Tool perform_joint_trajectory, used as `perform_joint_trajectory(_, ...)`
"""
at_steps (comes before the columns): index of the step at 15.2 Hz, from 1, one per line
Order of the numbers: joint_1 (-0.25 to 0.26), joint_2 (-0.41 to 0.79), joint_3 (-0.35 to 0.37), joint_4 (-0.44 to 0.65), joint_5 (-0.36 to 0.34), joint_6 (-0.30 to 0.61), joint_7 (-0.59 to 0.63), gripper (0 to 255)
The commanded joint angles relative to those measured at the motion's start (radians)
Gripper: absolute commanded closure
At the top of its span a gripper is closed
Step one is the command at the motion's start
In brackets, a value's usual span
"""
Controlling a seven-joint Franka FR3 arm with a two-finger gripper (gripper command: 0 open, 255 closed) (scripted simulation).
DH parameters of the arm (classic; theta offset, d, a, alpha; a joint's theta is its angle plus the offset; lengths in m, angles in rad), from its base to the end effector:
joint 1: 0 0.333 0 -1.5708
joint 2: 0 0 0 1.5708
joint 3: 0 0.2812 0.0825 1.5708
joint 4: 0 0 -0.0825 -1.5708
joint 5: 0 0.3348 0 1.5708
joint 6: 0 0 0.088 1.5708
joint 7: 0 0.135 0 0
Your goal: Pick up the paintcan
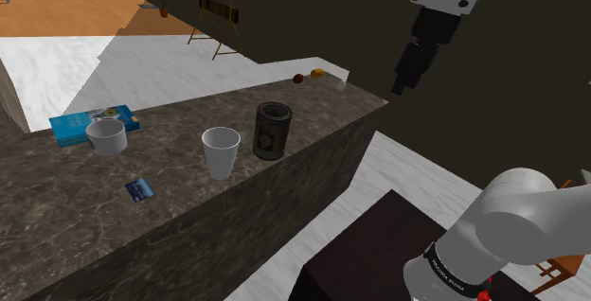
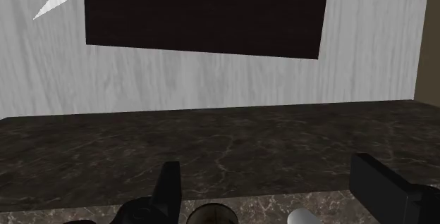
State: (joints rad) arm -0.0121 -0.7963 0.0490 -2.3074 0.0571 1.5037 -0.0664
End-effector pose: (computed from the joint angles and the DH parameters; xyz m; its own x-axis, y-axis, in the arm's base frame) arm 0.2727 0.0219 0.5550 0.9957 0.0920 -0.0065 0.0918 -0.9955 -0.0225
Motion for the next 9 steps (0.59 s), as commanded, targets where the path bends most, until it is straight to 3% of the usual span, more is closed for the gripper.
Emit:
perform_joint_trajectory(1, 0.0, 0.0, 0.0, 0.0, 0.0, 0.0, 0.0, 0)
perform_joint_trajectory(9, 0.002, 0.23, 0.029, -0.008, 0.013, 0.254, 0.011, 0)
